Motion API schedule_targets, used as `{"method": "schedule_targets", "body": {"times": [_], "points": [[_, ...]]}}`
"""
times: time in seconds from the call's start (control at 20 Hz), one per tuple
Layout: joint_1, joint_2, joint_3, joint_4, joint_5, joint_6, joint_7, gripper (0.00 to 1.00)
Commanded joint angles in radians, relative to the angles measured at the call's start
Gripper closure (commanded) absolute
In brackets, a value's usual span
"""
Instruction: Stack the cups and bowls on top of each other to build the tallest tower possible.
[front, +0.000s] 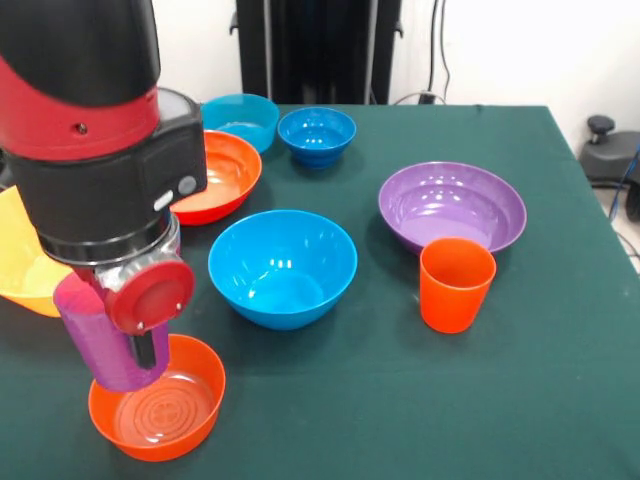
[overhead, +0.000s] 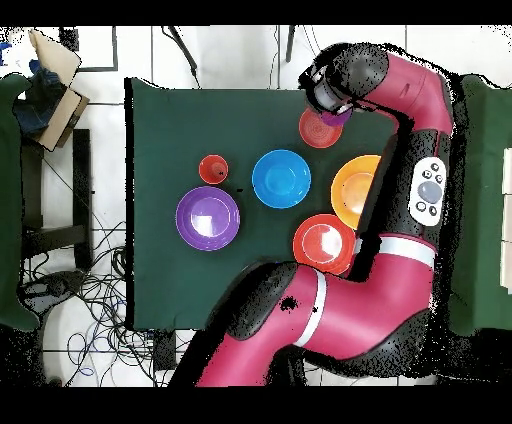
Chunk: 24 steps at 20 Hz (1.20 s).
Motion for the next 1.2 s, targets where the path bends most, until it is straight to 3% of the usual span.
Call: {"method": "schedule_targets", "body": {"times": [0.05, 0.45, 0.65, 1.0, 1.2], "points": [[0.036, 0.052, 0.081, -0.124, -0.057, 0.15, -0.224, 1.0], [0.04, 0.082, 0.08, -0.178, -0.036, 0.209, -0.218, 1.0], [0.056, 0.112, 0.064, -0.168, -0.03, 0.177, -0.144, 1.0], [0.073, 0.115, 0.022, 0.015, -0.039, -0.032, -0.074, 1.0], [0.072, 0.12, 0.022, 0.067, -0.037, -0.093, -0.072, 1.0]]}}
